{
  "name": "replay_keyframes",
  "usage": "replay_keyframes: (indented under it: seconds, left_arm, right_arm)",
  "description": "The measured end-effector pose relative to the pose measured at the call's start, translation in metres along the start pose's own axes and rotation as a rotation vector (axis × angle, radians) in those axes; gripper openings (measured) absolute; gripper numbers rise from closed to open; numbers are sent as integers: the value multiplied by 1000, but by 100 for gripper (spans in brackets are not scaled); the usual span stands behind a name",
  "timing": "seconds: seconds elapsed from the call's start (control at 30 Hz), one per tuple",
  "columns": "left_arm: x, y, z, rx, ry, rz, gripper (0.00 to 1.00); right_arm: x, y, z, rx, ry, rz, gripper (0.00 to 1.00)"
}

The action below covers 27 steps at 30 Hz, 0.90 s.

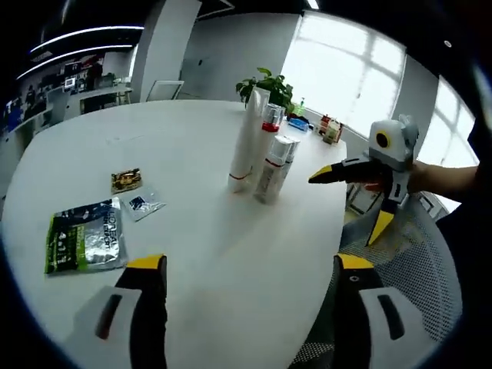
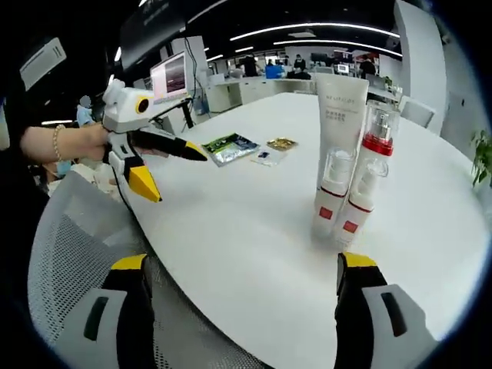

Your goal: Arrange the skincare products in the storage area until every visible bottle or jar stands upright without overlapping.

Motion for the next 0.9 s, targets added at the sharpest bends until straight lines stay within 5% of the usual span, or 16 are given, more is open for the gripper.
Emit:
replay_keyframes:
  seconds: [0.7,0.9]
  left_arm:
    - [-48,-26,1,-87,107,14,96]
    - [-53,-36,-3,-125,127,-6,97]
  right_arm:
    - [1,-6,2,-45,-24,-39,99]
    - [-2,0,12,-26,-66,10,99]
Point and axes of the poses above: the point that each gripper's makers call its tool centre point, and the gripper's own axes: x roughly forward along the fingers, z roughly to its right, y roughly out of its top, the point moved 4 cm from there along -x, roughly backward along the fingers, and after that the axes turned 3 degrees about y, right-handed, at the moved point
